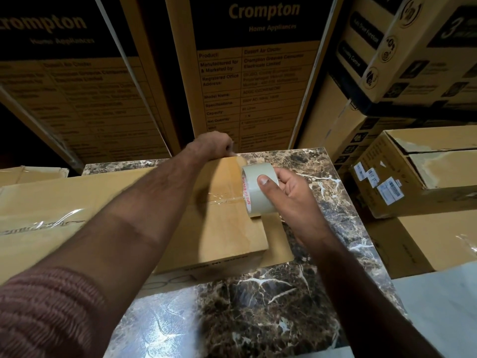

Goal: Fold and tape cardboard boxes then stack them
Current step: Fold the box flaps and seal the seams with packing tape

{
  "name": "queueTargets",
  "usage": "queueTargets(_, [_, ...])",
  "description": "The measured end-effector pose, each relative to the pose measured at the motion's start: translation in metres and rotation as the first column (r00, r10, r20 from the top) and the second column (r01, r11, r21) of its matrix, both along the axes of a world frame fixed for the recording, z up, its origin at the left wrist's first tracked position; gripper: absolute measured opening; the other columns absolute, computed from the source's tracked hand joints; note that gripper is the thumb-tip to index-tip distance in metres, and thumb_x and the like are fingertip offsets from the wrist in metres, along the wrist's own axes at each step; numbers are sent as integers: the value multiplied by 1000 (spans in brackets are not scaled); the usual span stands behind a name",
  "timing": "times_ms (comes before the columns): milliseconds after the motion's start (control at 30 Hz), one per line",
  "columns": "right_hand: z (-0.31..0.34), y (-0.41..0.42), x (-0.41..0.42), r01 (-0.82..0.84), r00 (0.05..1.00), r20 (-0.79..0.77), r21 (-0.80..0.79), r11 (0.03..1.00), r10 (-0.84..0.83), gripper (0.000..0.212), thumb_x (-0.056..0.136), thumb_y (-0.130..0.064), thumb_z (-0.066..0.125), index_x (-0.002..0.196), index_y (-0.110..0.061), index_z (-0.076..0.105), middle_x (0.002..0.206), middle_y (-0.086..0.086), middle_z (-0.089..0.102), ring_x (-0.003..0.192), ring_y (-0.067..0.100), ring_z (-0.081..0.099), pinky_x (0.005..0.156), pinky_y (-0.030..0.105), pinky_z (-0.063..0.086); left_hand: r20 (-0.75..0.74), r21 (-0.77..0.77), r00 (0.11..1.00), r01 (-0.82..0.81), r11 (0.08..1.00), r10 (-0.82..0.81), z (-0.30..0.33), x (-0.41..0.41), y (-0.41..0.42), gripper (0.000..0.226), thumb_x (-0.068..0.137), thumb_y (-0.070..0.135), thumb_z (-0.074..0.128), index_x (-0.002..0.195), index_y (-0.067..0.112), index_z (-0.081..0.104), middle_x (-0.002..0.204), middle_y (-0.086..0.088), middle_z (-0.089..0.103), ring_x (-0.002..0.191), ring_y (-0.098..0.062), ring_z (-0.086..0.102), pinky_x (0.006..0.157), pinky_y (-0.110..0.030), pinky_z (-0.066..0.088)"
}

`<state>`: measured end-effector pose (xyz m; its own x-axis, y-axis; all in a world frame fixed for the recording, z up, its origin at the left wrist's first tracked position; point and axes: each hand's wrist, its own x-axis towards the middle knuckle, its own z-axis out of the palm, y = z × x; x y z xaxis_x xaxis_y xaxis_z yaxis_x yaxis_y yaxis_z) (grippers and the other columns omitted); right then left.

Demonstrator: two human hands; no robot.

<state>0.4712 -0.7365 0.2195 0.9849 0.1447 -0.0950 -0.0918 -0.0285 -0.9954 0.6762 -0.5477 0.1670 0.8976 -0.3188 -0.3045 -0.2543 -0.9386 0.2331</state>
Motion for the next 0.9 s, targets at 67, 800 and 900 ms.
queueTargets(67, [0,-2,0,5,1000,16,-24,1000,-5,23,102,-22,57,122,-13,65,104,11,76,88,27,72,73,47,60,153,-75,984,-77,994,88,9,-2,3,25,97,41,61,95,16,65,90,-2,65,85,-20,61,75,-35,51])
queueTargets(800, [-11,1,-39,-11,998,65,-203,979,24,30,98,-21,64,128,-17,58,110,3,72,98,15,71,82,41,62,230,102,967,-134,986,107,33,-87,-21,40,99,54,49,130,33,62,127,-1,61,116,-22,57,89,-38,50])
queueTargets(900, [-5,-2,-66,0,997,73,-109,994,8,26,98,-18,64,123,-10,63,100,8,75,85,16,74,70,30,62,252,92,960,-150,984,123,32,-89,-19,45,98,61,45,132,35,60,125,-4,56,113,-22,56,84,-37,48])
